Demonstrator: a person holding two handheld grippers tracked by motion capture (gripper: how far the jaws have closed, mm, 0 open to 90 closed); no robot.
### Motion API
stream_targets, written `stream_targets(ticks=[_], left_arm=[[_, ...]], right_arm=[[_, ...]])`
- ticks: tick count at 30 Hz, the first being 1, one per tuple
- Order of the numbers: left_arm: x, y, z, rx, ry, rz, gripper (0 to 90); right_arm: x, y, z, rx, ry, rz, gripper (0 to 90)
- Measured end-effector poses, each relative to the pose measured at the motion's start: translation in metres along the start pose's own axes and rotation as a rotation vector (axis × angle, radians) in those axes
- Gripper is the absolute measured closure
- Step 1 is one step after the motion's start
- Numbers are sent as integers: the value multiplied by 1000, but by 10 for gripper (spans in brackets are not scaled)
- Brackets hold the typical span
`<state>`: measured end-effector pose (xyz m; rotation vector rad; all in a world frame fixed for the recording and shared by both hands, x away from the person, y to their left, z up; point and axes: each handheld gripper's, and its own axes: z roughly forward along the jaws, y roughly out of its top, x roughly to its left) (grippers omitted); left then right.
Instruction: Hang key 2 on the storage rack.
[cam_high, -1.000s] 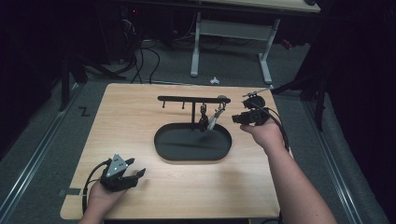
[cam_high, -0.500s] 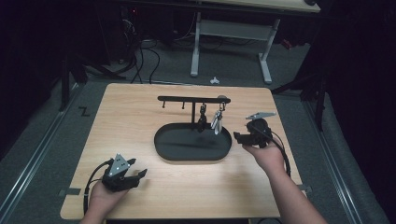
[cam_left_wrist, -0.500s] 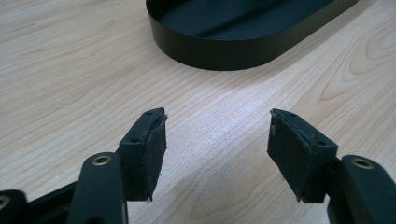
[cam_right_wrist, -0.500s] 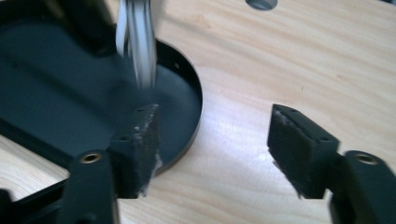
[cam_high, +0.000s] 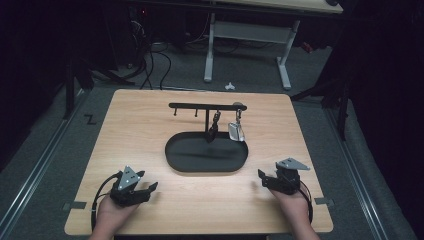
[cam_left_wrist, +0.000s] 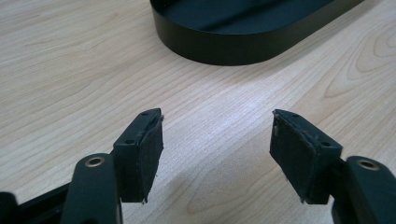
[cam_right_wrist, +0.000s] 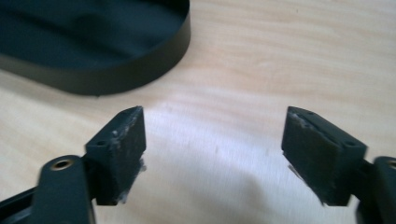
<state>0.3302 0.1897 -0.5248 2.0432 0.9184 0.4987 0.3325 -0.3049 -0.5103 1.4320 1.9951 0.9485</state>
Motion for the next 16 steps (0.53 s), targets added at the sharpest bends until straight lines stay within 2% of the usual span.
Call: stream_targets(ticks=[3,6,10,16], left_arm=[[0,0,-1,-6,15,-21,332],[-3,2,-2,-19,20,-43,316],[-9,4,-3,-17,31,-19,312],[-7,5,-5,-27,26,-12,310]], right_arm=[[-1,-8,-11,-39,31,12,169],[-7,-9,-18,-62,27,23,158],[-12,-16,-14,-35,22,70,158],[-13,-17,-15,-45,11,75,159]])
